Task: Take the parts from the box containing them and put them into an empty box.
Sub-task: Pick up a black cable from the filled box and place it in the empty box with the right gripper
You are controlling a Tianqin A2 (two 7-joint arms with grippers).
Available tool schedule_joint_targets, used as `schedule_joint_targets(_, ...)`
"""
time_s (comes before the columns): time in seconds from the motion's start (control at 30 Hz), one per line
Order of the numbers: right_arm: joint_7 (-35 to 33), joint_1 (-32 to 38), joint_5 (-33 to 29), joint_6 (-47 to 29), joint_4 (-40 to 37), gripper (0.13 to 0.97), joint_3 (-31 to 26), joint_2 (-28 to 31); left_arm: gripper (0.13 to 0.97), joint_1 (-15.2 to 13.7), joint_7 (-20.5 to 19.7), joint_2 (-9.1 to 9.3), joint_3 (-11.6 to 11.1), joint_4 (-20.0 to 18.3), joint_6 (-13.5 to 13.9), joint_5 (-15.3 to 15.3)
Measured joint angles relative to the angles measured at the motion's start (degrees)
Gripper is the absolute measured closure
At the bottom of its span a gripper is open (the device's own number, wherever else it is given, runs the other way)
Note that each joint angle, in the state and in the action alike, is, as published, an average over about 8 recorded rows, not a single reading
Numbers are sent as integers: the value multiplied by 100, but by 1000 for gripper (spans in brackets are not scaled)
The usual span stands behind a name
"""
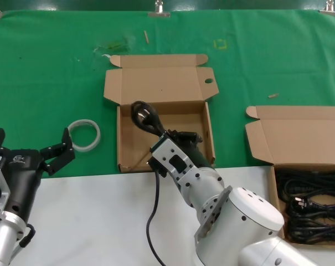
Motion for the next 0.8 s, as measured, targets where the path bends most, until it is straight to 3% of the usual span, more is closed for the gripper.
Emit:
schedule_joint_targets(0.4,0,0,0,0,0,794,0,50,132,0,0,0,0,0,0,0)
schedule_joint_targets(0.8,263,-107,-200,-147,43,567,172,52,132,0,0,0,0,0,0,0)
